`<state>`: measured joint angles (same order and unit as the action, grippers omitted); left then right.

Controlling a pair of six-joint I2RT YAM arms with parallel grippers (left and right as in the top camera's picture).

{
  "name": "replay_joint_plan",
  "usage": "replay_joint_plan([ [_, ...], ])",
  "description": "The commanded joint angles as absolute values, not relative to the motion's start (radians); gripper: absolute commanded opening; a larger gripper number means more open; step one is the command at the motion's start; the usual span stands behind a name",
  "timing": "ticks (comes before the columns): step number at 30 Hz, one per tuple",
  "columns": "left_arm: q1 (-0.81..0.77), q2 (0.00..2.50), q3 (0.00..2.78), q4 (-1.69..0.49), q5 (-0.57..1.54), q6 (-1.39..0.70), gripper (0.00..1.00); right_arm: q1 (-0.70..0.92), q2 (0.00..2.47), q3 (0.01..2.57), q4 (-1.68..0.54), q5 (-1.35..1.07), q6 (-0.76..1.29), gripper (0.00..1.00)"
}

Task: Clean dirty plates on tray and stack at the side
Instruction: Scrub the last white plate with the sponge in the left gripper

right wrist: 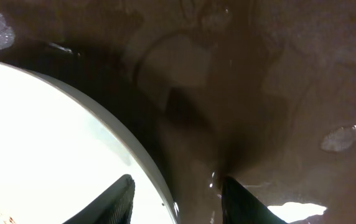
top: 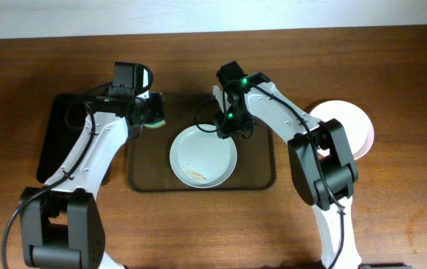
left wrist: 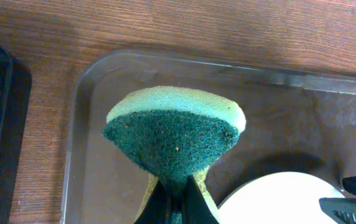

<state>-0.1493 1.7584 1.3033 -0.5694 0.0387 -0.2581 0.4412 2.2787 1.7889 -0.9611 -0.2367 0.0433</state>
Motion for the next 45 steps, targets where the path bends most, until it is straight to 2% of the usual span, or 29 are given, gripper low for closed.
replay_joint_plan([
  [1, -0.147, 1.762, 1.307, -0.567, 0.049, -0.265, 0.01, 0.447, 2.312, 1.804, -0.947, -0.263, 0.015, 0.43],
  [3, -0.147, 1.762, 1.307, -0.567, 0.049, -0.265, 0.01, 0.447, 2.313, 1.804, -0.948, -0.260, 0.023, 0.29],
  [4, -0.147, 1.762, 1.307, -0.566, 0.049, -0.265, 0.01, 0.447, 2.313, 1.805, -0.948, -0.233, 0.072, 0.16],
  [6, -0.147, 1.762, 1.307, -0.567, 0.049, -0.265, 0.01, 0.447, 2.312, 1.807, -0.962, -0.220, 0.203, 0.04],
  [9, -0.147, 1.762, 1.307, -0.566, 0.049, -0.265, 0.01, 0.447, 2.312, 1.806, -0.994, -0.237, 0.601, 0.04],
  [12, -0.147, 1.762, 1.307, -0.566, 0.049, -0.265, 0.01, 0.459, 2.312, 1.806, -0.987, -0.236, 0.627, 0.04],
  [15, -0.147, 1.762, 1.307, -0.567, 0.049, -0.265, 0.01, 0.455, 2.312, 1.807, -0.937, -0.260, 0.644, 0.27],
  [18, -0.147, 1.762, 1.307, -0.566, 0.049, -0.265, 0.01, 0.451, 2.312, 1.807, -0.871, -0.257, 0.551, 0.46],
  [19, -0.147, 1.762, 1.307, -0.567, 0.049, -0.265, 0.01, 0.451, 2.313, 1.806, -0.851, -0.246, 0.530, 0.45],
  [20, -0.147, 1.762, 1.307, -0.567, 0.049, -0.265, 0.01, 0.453, 2.313, 1.798, -0.832, -0.220, 0.528, 0.36],
  [21, -0.147, 1.762, 1.307, -0.567, 0.049, -0.265, 0.01, 0.453, 2.313, 1.782, -0.819, -0.213, 0.529, 0.23],
  [23, -0.147, 1.762, 1.307, -0.567, 0.050, -0.265, 0.01, 0.453, 2.315, 1.748, -0.807, -0.213, 0.560, 0.04],
  [26, -0.147, 1.778, 1.306, -0.570, 0.088, -0.264, 0.01, 0.453, 2.315, 1.703, -0.819, -0.283, 0.656, 0.04],
  [29, -0.147, 1.839, 1.306, -0.557, 0.094, -0.263, 0.01, 0.453, 2.315, 1.691, -0.853, -0.317, 0.653, 0.04],
  [34, -0.147, 1.982, 1.306, -0.393, 0.243, 0.034, 0.01, 0.453, 2.315, 1.691, -0.882, -0.370, 0.580, 0.04],
  [38, -0.147, 2.059, 1.306, -0.413, 0.253, 0.124, 0.00, 0.450, 2.315, 1.691, -0.876, -0.389, 0.554, 0.04],
  [40, -0.147, 2.065, 1.306, -0.434, 0.324, 0.168, 0.01, 0.450, 2.315, 1.691, -0.874, -0.389, 0.554, 0.04],
  [42, -0.147, 2.065, 1.306, -0.442, 0.435, 0.175, 0.00, 0.450, 2.315, 1.691, -0.874, -0.389, 0.554, 0.04],
  [44, -0.146, 2.065, 1.308, -0.412, 0.631, 0.137, 0.00, 0.450, 2.315, 1.691, -0.875, -0.389, 0.554, 0.04],
  [45, -0.139, 2.065, 1.319, -0.412, 0.603, 0.049, 0.01, 0.450, 2.315, 1.691, -0.875, -0.389, 0.554, 0.04],
])
